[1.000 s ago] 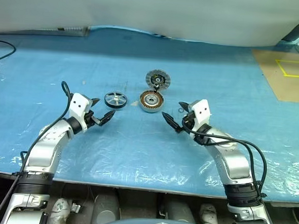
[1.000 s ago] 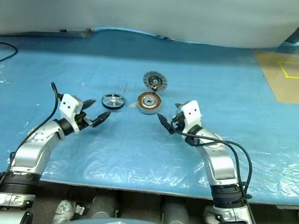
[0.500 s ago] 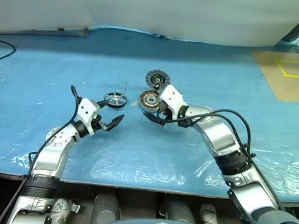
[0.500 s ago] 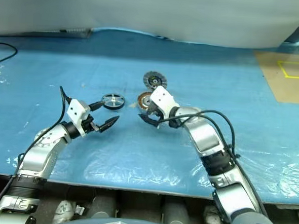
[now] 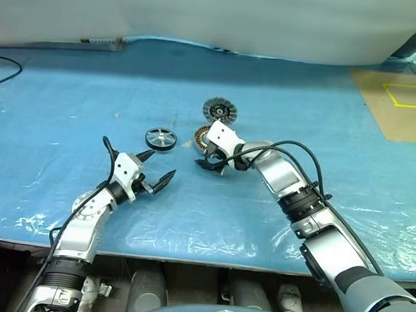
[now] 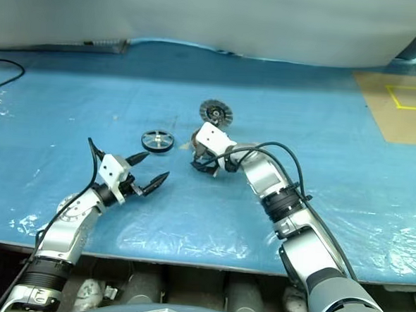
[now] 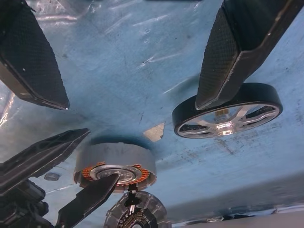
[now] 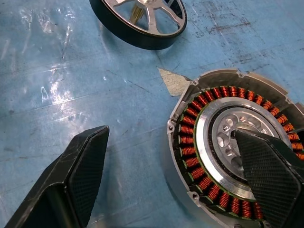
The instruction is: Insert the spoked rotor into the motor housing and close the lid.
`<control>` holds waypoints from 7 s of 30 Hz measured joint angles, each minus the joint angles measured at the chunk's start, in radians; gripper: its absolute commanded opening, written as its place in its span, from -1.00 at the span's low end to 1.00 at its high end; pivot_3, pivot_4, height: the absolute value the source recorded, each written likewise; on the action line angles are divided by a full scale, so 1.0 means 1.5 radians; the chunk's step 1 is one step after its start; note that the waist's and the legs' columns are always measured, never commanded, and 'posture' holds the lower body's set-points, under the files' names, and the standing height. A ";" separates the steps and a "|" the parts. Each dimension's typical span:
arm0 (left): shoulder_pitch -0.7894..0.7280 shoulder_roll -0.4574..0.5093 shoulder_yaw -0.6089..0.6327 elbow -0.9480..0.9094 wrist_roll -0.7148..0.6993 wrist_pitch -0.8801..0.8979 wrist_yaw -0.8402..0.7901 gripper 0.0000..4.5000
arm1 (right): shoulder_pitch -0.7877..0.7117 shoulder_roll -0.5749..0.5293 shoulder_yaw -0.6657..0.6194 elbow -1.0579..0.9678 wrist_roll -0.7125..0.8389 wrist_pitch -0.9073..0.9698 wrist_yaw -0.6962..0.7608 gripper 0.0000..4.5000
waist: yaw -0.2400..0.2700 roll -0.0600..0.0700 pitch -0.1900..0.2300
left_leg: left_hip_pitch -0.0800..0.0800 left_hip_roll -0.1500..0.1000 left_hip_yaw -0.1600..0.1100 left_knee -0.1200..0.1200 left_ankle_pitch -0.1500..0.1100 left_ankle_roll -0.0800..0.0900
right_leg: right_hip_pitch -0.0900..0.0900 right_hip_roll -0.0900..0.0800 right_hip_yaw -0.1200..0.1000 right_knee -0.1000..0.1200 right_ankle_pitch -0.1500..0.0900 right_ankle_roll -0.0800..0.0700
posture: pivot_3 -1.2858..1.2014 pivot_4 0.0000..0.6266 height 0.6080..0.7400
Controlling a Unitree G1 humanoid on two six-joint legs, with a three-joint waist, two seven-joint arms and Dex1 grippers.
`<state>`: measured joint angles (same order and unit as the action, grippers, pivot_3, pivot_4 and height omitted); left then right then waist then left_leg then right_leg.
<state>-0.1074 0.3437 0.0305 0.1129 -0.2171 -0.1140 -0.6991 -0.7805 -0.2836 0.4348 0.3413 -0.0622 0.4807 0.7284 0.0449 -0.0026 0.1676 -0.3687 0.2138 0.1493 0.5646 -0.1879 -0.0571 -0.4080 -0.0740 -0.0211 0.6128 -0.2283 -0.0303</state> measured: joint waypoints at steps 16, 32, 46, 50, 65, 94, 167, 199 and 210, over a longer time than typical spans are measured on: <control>-0.017 -0.010 0.003 0.020 -0.002 0.000 0.005 1.00 | -0.009 -0.018 0.011 -0.058 -0.040 0.074 0.071 -0.20 | 0.000 0.000 0.000 | 0.001 0.000 0.000 0.002 0.000 0.000 | 0.000 0.000 0.000 0.002 0.000 0.000 | 0.03 -0.52 1.00; -0.019 -0.007 0.009 0.024 -0.005 -0.003 0.003 1.00 | 0.093 -0.100 0.059 -0.304 -0.021 0.173 0.150 -0.04 | 0.003 0.000 0.000 | 0.002 0.000 0.000 0.002 0.000 0.000 | 0.001 0.000 0.001 0.002 0.000 0.000 | 0.03 -0.52 1.00; -0.032 -0.006 0.007 0.027 -0.012 0.002 -0.014 1.00 | 0.099 -0.140 -0.085 -0.436 0.127 0.290 0.173 0.99 | 0.007 0.000 0.000 | 0.001 0.000 0.000 0.001 0.000 0.000 | 0.000 0.000 0.001 0.002 0.000 0.000 | 0.03 -0.52 1.00; -0.024 0.000 0.004 0.025 -0.021 0.012 -0.030 1.00 | 0.188 -0.187 -0.181 -0.471 0.172 0.240 0.171 0.99 | 0.017 0.000 0.000 | 0.001 0.000 0.000 0.001 0.000 0.000 | 0.000 0.000 0.001 0.002 0.000 0.000 | 0.03 -0.52 1.00; -0.025 0.005 0.003 0.025 -0.024 0.022 -0.043 1.00 | 0.319 -0.119 -0.250 -0.409 0.172 0.171 -0.030 0.99 | 0.016 0.000 0.000 | 0.001 0.000 0.001 0.001 0.000 0.000 | 0.000 0.000 0.002 0.001 0.000 0.000 | 0.03 -0.52 1.00; -0.030 0.005 0.003 -0.019 -0.024 0.067 -0.037 1.00 | 0.256 -0.110 -0.207 -0.351 0.163 0.122 -0.052 0.99 | 0.015 0.000 0.000 | 0.001 0.000 0.001 0.000 0.000 0.000 | 0.000 0.000 0.001 0.001 0.000 0.000 | 0.03 -0.52 1.00; -0.023 0.001 0.002 0.047 -0.011 -0.005 -0.014 1.00 | 0.129 0.020 0.008 -0.298 -0.062 0.245 -0.003 -0.21 | 0.015 0.000 0.000 | 0.003 0.000 0.001 0.000 0.000 0.000 | 0.000 0.000 0.001 0.002 0.000 0.000 | 0.03 -0.52 1.00; -0.048 0.004 -0.017 0.045 -0.013 0.011 -0.041 1.00 | 0.210 -0.031 -0.297 -0.251 0.075 0.196 -0.176 0.65 | 0.011 0.000 0.000 | 0.002 -0.001 0.001 -0.001 0.000 0.000 | -0.001 0.000 0.002 0.001 0.000 0.000 | 0.03 -0.52 1.00; -0.049 0.008 -0.017 0.051 -0.013 0.009 -0.050 1.00 | 0.222 0.042 -0.291 -0.080 0.068 0.007 -0.257 0.65 | 0.012 0.000 0.000 | 0.004 -0.001 0.001 0.000 0.000 0.000 | 0.001 0.000 0.002 0.001 0.000 0.000 | 0.03 -0.52 1.00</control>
<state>-0.1815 0.3552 0.0046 0.1894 -0.2370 -0.1008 -0.7737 -0.4472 -0.2211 -0.0016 0.2217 0.0393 0.4910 0.3430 0.0632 -0.0025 0.1675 -0.3634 0.2126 0.1508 0.5639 -0.1879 -0.0574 -0.4061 -0.0743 -0.0184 0.6140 -0.2286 -0.0304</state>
